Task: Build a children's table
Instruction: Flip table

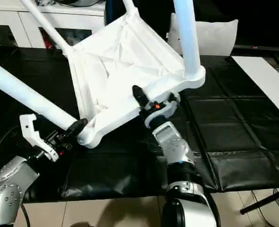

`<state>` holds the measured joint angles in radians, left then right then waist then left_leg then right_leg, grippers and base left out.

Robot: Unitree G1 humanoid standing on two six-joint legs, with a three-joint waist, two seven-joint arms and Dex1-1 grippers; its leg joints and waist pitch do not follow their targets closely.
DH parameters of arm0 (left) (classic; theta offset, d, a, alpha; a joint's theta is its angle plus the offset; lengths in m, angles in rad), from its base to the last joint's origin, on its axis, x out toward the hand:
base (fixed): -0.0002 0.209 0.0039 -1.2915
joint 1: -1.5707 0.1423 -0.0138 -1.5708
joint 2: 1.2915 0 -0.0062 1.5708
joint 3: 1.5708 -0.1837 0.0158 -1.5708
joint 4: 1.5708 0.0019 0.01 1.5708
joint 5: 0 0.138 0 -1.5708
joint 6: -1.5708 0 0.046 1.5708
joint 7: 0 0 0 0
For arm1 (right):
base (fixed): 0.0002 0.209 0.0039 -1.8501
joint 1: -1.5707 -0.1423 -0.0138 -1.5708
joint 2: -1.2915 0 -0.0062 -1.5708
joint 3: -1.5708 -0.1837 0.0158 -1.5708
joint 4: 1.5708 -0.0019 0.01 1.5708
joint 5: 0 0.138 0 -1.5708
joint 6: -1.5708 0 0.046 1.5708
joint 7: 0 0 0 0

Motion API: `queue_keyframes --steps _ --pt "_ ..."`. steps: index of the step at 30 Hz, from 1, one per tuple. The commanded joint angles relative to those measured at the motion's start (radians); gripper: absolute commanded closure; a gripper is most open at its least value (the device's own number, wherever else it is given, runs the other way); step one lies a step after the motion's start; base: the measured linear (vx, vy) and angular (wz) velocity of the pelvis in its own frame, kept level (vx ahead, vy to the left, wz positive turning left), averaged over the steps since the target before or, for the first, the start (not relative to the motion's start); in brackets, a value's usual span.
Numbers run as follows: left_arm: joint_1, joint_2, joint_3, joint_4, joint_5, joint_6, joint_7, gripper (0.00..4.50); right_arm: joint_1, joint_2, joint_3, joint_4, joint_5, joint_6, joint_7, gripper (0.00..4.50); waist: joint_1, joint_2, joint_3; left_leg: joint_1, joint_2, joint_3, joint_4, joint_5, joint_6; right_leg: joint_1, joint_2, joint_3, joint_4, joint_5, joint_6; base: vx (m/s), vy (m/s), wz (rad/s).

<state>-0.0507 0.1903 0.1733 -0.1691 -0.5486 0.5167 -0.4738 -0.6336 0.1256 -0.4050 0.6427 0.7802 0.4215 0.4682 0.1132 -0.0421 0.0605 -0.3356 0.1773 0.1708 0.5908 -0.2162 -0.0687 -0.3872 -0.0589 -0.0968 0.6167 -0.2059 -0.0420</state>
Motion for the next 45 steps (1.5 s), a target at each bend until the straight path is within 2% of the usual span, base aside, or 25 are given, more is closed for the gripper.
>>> queue_keyframes --steps 1,4,10,13,16,17,19,22,24,27,29,31,34,36,39,45 --pt "0.010 -0.012 -0.094 0.025 -0.010 0.048 -0.049 2.39 -0.074 0.016 0.024 -0.029 0.041 0.025 0.065 1.45 -0.001 0.014 -0.067 -0.005 0.060 -0.017 -0.066 -0.021 0.025 0.057 -0.098 0.072 -0.054 -0.025 -0.189 0.000 0.000 0.00" --pt "0.012 -0.007 -0.097 0.025 -0.008 0.047 -0.049 2.39 -0.081 0.012 0.020 -0.017 0.041 0.043 0.060 1.79 -0.001 0.014 -0.067 -0.004 0.059 -0.016 -0.067 -0.026 0.024 0.057 -0.099 0.072 -0.055 -0.035 -0.190 0.000 0.000 0.00" --pt "0.015 0.003 -0.102 0.027 0.006 0.041 -0.057 2.39 -0.089 0.000 0.015 0.003 0.029 0.048 0.060 2.20 0.000 0.013 -0.068 -0.006 0.059 -0.016 -0.065 -0.020 0.025 0.058 -0.099 0.072 -0.055 -0.041 -0.187 0.000 0.000 0.00" --pt "0.016 0.021 -0.114 0.026 0.029 0.034 -0.063 2.39 -0.091 -0.003 0.018 0.007 0.013 0.032 0.058 2.40 0.000 0.012 -0.070 -0.007 0.059 -0.017 -0.063 0.005 0.032 0.057 -0.098 0.071 -0.050 -0.014 -0.187 0.000 0.000 0.00" --pt "0.018 0.033 -0.120 0.019 0.044 0.027 -0.059 2.39 -0.094 -0.003 0.014 0.002 0.005 0.007 0.051 2.43 -0.001 0.011 -0.075 -0.010 0.056 -0.016 -0.057 0.050 0.048 0.058 -0.097 0.071 -0.041 0.060 -0.200 0.000 0.000 0.00" --pt "0.018 0.030 -0.114 0.017 0.037 0.023 -0.061 2.05 -0.095 -0.004 0.012 -0.002 0.005 0.003 0.049 2.48 0.000 0.011 -0.079 -0.013 0.055 -0.016 -0.053 0.073 0.058 0.057 -0.096 0.070 -0.036 0.093 -0.208 0.000 0.000 0.00" --pt "0.018 0.026 -0.100 0.014 0.031 0.005 -0.063 1.72 -0.096 -0.009 -0.001 -0.016 0.010 -0.012 0.034 2.53 0.000 0.010 -0.077 -0.017 0.053 -0.015 -0.050 0.084 0.071 0.054 -0.094 0.071 -0.034 0.119 -0.219 0.000 0.000 0.00" --pt "0.026 0.038 -0.094 0.009 0.034 -0.014 -0.077 1.66 -0.093 -0.016 -0.020 -0.039 0.016 -0.024 0.015 2.55 0.001 0.013 -0.072 -0.015 0.056 -0.013 -0.054 0.027 0.062 0.052 -0.097 0.070 -0.042 0.035 -0.211 0.000 0.000 0.00" --pt "0.045 0.055 -0.080 -0.003 0.018 -0.020 -0.105 1.36 -0.089 -0.030 -0.037 -0.055 0.015 -0.044 0.002 2.57 -0.001 0.014 -0.072 -0.015 0.058 -0.014 -0.055 0.014 0.049 0.052 -0.096 0.070 -0.043 0.013 -0.203 0.000 0.000 0.00" --pt "0.058 0.065 -0.071 -0.007 0.013 -0.029 -0.120 1.29 -0.087 -0.037 -0.046 -0.061 0.014 -0.055 -0.004 2.59 -0.004 0.014 -0.071 -0.015 0.056 -0.014 -0.056 0.007 0.043 0.051 -0.095 0.071 -0.044 0.010 -0.201 0.000 0.000 0.00" --pt "0.068 0.065 -0.043 -0.011 -0.005 -0.039 -0.129 0.87 -0.082 -0.045 -0.054 -0.078 0.013 -0.077 -0.010 2.59 -0.002 0.014 -0.070 -0.014 0.056 -0.012 -0.055 -0.001 0.041 0.051 -0.094 0.072 -0.044 0.006 -0.202 0.000 0.000 0.00" --pt "0.072 0.065 -0.034 -0.012 -0.012 -0.043 -0.134 0.91 -0.080 -0.046 -0.060 -0.084 0.017 -0.083 -0.013 2.59 -0.001 0.013 -0.072 -0.015 0.056 -0.013 -0.055 0.001 0.039 0.052 -0.094 0.071 -0.043 0.008 -0.202 0.000 0.000 0.00" --pt "0.098 0.084 -0.032 -0.019 -0.035 -0.036 -0.174 0.46 -0.070 -0.046 -0.077 -0.113 0.030 -0.094 -0.025 2.59 -0.001 0.013 -0.072 -0.013 0.057 -0.013 -0.055 0.008 0.042 0.050 -0.092 0.071 -0.041 0.021 -0.199 0.000 0.000 0.00" --pt "0.131 0.122 -0.062 -0.037 -0.028 -0.022 -0.224 0.45 -0.056 -0.048 -0.073 -0.144 0.022 -0.100 -0.037 2.59 0.001 0.014 -0.073 -0.011 0.056 -0.013 -0.054 0.026 0.050 0.047 -0.090 0.070 -0.038 0.039 -0.194 0.000 0.000 0.00" --pt "0.169 0.176 -0.100 -0.077 -0.009 -0.023 -0.279 0.05 -0.022 -0.054 -0.043 -0.215 -0.017 -0.121 -0.050 2.59 0.001 0.013 -0.071 -0.013 0.055 -0.012 -0.054 0.031 0.058 0.047 -0.090 0.071 -0.038 0.041 -0.187 0.000 0.000 0.00" --pt "0.190 0.252 -0.125 -0.198 -0.021 0.004 -0.320 0.00 0.024 -0.075 -0.012 -0.342 -0.092 -0.153 -0.114 2.60 0.000 0.011 -0.065 -0.011 0.055 -0.011 -0.059 0.000 0.032 0.046 -0.088 0.072 -0.042 -0.014 -0.171 0.000 0.000 0.00"
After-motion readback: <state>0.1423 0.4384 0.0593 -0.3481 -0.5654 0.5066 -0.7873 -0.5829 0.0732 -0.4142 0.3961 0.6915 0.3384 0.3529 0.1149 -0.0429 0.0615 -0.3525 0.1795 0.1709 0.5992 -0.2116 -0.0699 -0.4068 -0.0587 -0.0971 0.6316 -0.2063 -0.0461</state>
